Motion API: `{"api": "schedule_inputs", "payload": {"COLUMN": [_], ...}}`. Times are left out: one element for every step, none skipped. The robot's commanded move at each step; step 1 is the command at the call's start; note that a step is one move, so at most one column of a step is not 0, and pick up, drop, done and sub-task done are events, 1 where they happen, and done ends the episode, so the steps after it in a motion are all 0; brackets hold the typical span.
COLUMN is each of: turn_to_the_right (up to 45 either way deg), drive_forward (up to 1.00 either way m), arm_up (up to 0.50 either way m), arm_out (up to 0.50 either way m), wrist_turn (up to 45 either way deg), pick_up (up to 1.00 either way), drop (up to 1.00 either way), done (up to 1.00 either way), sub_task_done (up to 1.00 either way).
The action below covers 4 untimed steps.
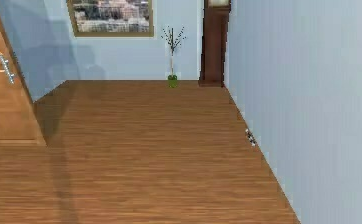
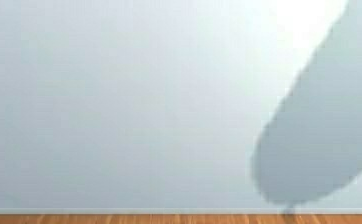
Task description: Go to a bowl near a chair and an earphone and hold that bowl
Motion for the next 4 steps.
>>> {"api": "schedule_inputs", "payload": {"turn_to_the_right": [-45.0,-12.0,0.0,0.0], "drive_forward": [0.0,0.0,1.0,1.0], "arm_up": [0.0,0.0,0.0,0.0], "arm_out": [0.0,0.0,0.0,0.0], "wrist_turn": [0.0,0.0,0.0,0.0], "pick_up": [0.0,0.0,0.0,0.0], "drop": [0.0,0.0,0.0,0.0], "done": [0.0,0.0,0.0,0.0], "sub_task_done": [0.0,0.0,0.0,0.0]}}
